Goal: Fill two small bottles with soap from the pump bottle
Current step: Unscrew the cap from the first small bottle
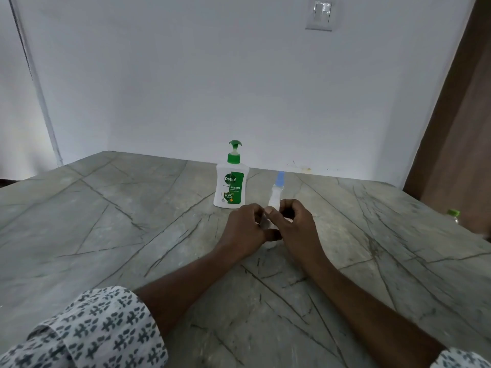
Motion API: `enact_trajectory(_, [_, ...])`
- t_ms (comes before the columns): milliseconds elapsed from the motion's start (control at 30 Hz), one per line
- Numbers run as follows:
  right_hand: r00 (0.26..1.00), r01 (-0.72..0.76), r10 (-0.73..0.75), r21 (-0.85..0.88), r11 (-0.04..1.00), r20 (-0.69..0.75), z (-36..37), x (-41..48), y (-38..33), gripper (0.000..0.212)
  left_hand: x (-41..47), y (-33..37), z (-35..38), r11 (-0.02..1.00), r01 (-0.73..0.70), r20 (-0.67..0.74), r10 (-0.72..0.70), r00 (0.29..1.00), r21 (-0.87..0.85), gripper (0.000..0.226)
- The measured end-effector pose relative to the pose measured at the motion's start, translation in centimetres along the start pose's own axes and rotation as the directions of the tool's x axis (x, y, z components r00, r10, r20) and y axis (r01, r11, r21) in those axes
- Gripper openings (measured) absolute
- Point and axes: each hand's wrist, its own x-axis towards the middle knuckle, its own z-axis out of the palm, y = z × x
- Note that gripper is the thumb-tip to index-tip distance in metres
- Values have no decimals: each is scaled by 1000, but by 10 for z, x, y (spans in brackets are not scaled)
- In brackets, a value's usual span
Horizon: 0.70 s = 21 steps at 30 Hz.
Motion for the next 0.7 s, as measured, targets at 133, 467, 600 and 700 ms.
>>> enact_trajectory(133, [995, 94, -92, 32, 995, -41, -6, 3, -11, 20, 0, -1, 0, 999, 31, 4, -31, 1000, -20, 42])
enact_trajectory(467, [925, 345, -296, 201, 917, -237, -55, 51, -94, 9, 2, -2, -7, 999, 45, 49, -46, 998, 10, 46])
enact_trajectory(600, [941, 294, -335, -383, 875, -42, -57, 74, -63, 15, 3, -3, -9, 999, 42, 52, -42, 998, 3, 46])
enact_trajectory(700, [958, 283, -242, -667, 689, 157, -46, 78, -16, 20, 4, -3, -9, 999, 38, 56, -38, 998, -6, 47])
